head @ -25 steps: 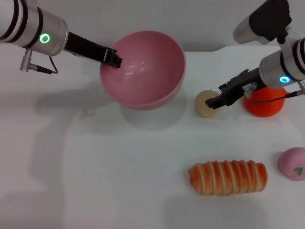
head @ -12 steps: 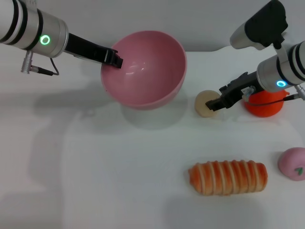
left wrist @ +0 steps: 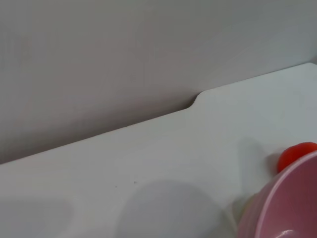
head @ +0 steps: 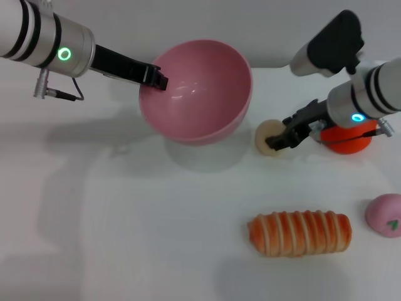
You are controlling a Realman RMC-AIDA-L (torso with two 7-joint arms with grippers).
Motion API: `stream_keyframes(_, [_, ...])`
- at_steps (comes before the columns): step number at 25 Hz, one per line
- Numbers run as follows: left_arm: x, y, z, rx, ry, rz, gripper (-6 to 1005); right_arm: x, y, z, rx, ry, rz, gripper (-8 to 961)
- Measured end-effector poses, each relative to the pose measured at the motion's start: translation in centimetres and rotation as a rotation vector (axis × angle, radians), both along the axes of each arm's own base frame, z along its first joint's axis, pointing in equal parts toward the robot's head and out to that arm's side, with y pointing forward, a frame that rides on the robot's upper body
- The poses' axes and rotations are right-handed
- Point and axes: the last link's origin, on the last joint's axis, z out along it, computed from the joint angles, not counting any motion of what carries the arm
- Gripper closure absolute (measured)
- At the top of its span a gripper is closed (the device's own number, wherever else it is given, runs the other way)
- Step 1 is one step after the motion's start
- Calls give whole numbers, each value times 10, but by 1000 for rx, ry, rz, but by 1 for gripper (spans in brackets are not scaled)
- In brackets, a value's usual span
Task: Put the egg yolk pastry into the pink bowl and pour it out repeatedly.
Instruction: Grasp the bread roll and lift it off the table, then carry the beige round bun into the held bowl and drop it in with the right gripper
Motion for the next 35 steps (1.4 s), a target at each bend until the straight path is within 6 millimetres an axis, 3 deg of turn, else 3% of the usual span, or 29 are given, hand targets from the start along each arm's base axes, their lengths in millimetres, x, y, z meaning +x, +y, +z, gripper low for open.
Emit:
stream_keyframes(6, [1,0,-1,1,3,-5,956,-1,-4,-8,-45,-43,45,341])
stream_keyframes(11, [0,0,-1,3,7,-8,956,0,-5,-7,-46,-47,54,507])
stream_keyframes(23, [-1,-1,-2,-3,11,-7,954,-5,-3,3,-1,10,60,613])
stream_keyframes(29, [0,-3,-6,-21,24,-13,954,-19,4,33,125,58,116,664])
stream_keyframes(35, [0,-6,-10,-43,34,-17,953,-60,2,98,360,185,226,691])
